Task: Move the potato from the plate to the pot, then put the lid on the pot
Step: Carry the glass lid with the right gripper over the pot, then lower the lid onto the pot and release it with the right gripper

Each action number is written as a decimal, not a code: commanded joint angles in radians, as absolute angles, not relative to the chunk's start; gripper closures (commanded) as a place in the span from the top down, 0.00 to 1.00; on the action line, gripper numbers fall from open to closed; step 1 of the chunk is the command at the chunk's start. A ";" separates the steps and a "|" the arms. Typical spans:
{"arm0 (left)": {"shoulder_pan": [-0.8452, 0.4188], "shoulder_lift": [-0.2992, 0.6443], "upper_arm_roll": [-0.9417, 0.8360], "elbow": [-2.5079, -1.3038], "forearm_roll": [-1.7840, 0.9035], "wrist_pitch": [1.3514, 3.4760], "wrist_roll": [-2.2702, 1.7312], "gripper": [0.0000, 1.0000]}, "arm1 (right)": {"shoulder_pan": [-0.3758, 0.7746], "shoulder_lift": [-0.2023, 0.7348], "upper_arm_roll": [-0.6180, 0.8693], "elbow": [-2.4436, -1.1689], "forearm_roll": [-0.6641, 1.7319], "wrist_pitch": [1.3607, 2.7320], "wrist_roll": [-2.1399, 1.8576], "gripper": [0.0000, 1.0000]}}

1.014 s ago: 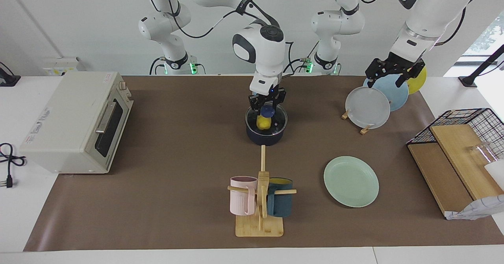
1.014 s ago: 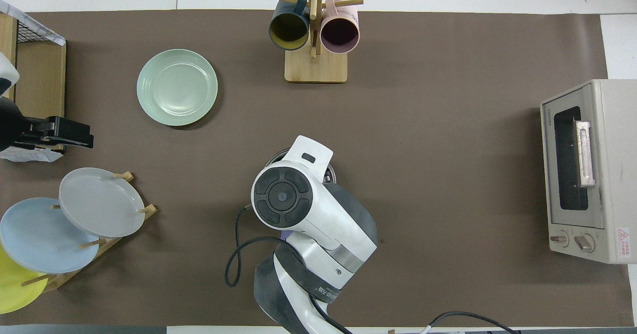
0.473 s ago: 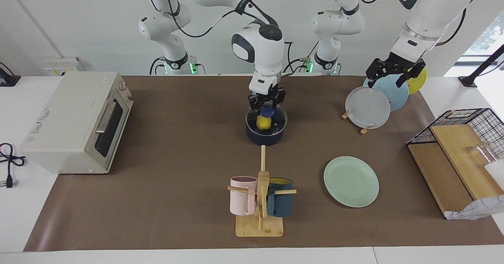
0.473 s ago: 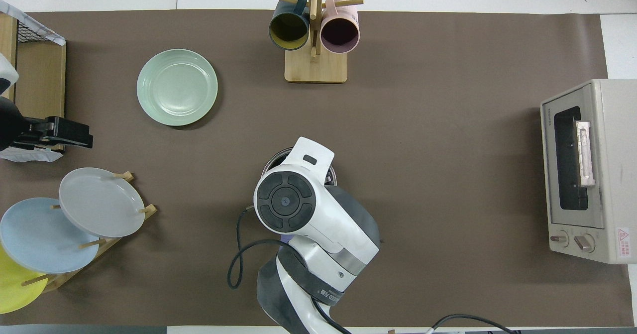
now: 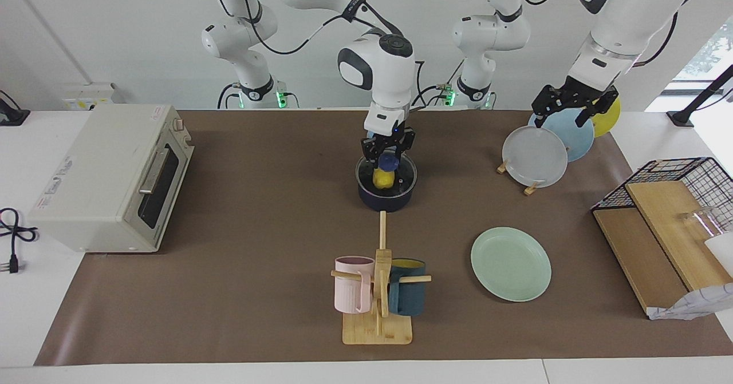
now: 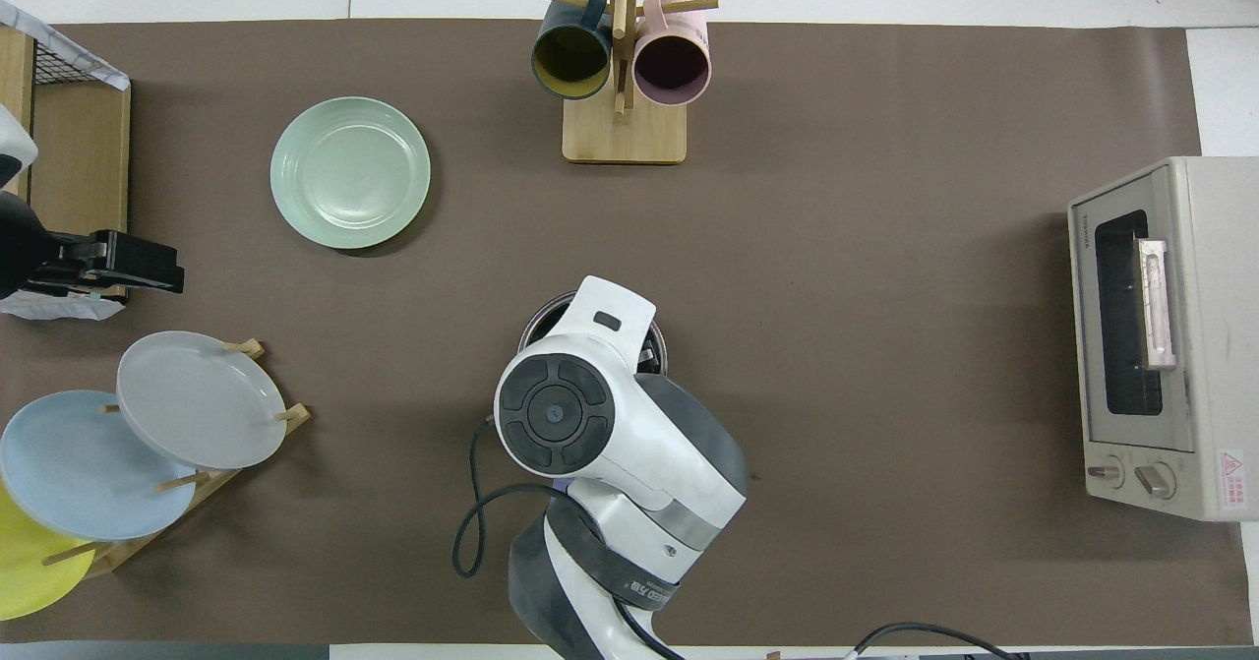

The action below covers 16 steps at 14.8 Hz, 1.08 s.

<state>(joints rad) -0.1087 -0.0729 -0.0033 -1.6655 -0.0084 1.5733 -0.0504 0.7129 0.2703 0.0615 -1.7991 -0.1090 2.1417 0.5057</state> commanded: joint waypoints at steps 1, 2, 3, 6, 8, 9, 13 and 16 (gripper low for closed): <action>-0.112 -0.084 0.002 -1.677 0.005 1.572 -0.060 1.00 | 0.707 0.265 0.064 -1.844 -0.129 2.175 0.532 1.00; -0.109 -0.083 0.002 -1.677 0.005 1.572 -0.061 1.00 | 0.706 0.265 0.064 -1.839 -0.124 2.172 0.537 1.00; -0.109 -0.084 0.003 -1.677 0.005 1.572 -0.060 1.00 | 0.697 0.264 0.064 -1.830 -0.124 2.165 0.543 1.00; -0.109 -0.084 0.005 -1.677 0.005 1.572 -0.060 1.00 | 0.649 0.247 0.061 -1.754 -0.115 2.076 0.541 1.00; -0.109 -0.084 0.003 -1.677 0.005 1.572 -0.060 1.00 | 0.624 0.245 0.061 -1.647 -0.112 1.947 0.541 1.00; -0.109 -0.084 0.003 -1.677 0.005 1.572 -0.060 1.00 | 0.606 0.245 0.061 -1.597 -0.103 1.887 0.541 1.00; -0.109 -0.083 0.003 -1.677 0.005 1.572 -0.060 1.00 | 0.491 0.163 0.058 -1.540 -0.094 1.714 0.500 1.00; -0.109 -0.084 0.005 -1.677 0.005 1.572 -0.060 1.00 | 0.341 0.081 0.057 -1.551 -0.051 1.620 0.346 1.00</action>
<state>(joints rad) -0.1084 -0.0729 0.0022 -1.6655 -0.0084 1.5733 -0.0504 0.4404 0.1364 0.0460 -1.5313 -0.0940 1.6678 0.4422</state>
